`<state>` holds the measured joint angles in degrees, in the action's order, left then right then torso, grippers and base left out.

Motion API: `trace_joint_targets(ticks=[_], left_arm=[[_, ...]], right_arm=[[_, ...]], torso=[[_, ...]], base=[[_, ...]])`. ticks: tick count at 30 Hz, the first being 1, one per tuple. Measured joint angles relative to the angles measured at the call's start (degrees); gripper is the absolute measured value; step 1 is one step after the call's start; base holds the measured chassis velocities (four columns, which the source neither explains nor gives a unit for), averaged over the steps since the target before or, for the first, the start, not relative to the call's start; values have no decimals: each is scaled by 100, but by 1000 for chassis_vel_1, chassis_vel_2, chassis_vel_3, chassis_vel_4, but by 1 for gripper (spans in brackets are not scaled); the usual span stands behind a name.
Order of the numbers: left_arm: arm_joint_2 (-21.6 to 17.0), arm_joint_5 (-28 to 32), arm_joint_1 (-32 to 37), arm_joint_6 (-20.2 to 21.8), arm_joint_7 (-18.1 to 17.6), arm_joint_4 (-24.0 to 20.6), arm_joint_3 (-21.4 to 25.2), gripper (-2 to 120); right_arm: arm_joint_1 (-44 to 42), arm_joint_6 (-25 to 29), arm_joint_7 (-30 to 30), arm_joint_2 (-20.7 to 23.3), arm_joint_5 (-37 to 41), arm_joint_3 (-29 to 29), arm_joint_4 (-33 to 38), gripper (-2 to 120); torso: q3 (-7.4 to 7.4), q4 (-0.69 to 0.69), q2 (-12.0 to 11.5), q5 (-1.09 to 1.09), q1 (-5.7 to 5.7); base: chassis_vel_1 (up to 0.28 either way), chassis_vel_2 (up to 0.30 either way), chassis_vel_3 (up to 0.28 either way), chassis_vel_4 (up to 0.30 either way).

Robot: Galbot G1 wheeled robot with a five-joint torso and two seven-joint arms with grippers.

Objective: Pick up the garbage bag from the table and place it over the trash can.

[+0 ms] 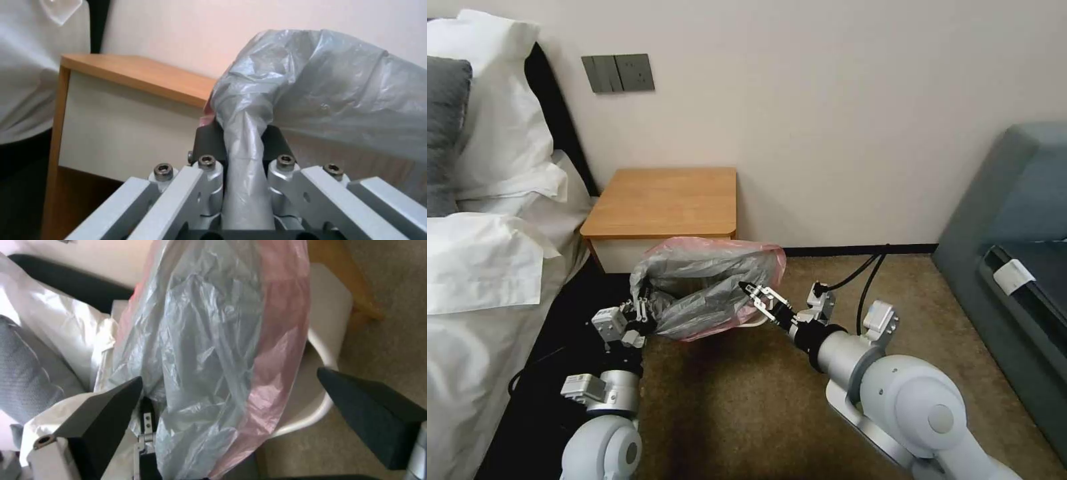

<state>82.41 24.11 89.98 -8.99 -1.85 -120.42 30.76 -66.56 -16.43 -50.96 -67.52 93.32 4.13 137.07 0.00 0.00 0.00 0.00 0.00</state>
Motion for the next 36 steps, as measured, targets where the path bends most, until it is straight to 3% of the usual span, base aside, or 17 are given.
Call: trace_joint_targets(ticks=[25, 36], left_arm=[[6, -51, 43, -19, 58, -108, -62, 8], [35, -52, 37, -18, 78, -23, -67, 8]], right_arm=[[105, -175, 579, -179, -467, -166, -377, 100], [73, -213, 910, -169, -625, -193, -386, 62]], torso=[[0, 0, 0, 0, 0], [0, 0, 0, 0, 0]], base=[[0, 0, 0, 0], [0, 0, 0, 0]])
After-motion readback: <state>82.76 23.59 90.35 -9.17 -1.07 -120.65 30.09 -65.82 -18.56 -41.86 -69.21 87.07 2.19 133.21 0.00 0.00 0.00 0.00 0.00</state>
